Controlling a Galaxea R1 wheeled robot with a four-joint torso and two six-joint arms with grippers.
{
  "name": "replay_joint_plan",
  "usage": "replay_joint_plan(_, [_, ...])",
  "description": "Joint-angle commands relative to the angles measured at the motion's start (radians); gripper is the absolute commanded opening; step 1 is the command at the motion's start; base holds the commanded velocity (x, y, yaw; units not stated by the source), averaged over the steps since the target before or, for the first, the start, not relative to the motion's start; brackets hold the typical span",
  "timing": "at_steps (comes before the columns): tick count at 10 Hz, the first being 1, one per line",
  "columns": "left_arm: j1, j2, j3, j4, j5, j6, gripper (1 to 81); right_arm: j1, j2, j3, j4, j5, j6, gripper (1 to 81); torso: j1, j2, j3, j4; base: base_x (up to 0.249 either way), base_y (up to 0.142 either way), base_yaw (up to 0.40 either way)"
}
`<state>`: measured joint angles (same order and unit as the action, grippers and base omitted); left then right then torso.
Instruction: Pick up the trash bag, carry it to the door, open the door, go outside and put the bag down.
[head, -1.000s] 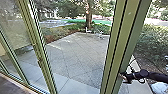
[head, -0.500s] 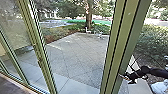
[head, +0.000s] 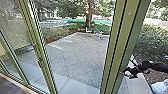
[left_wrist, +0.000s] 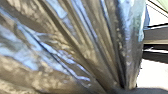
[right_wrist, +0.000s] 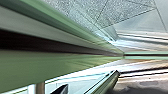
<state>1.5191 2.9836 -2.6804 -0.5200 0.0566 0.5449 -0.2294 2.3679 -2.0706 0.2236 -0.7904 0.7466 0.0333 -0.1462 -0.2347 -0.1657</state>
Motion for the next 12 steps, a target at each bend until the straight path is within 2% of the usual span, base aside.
replay_joint_plan(1, [-0.027, 0.0, 0.002, -0.011, 0.08, 0.0, 1.0, 0.323, -0.031, -0.038, -0.104, 0.096, -0.015, 81.1, 0.0, 0.0, 0.0, 0.0, 0.0, 0.0, 0.0])
replay_joint_plan(4, [-0.027, 0.003, 0.002, -0.012, 0.08, 0.0, 1.0, 0.359, -0.036, -0.038, -0.165, 0.056, -0.027, 81.1, 0.0, 0.0, 0.0, 0.0, 0.0, 0.0, 0.0])
replay_joint_plan(7, [-0.027, 0.008, 0.002, -0.015, 0.078, 0.0, 1.0, 0.422, -0.082, 0.001, -0.194, 0.022, -0.081, 81.1, 0.001, 0.0, 0.0, 0.0, 0.0, 0.0, 0.0])
replay_joint_plan(12, [-0.029, 0.011, 0.002, -0.017, 0.078, 0.0, 1.0, 0.446, -0.088, 0.028, -0.418, -0.029, -0.09, 81.1, 0.002, 0.0, 0.0, 0.001, 0.0, 0.0, 0.0])
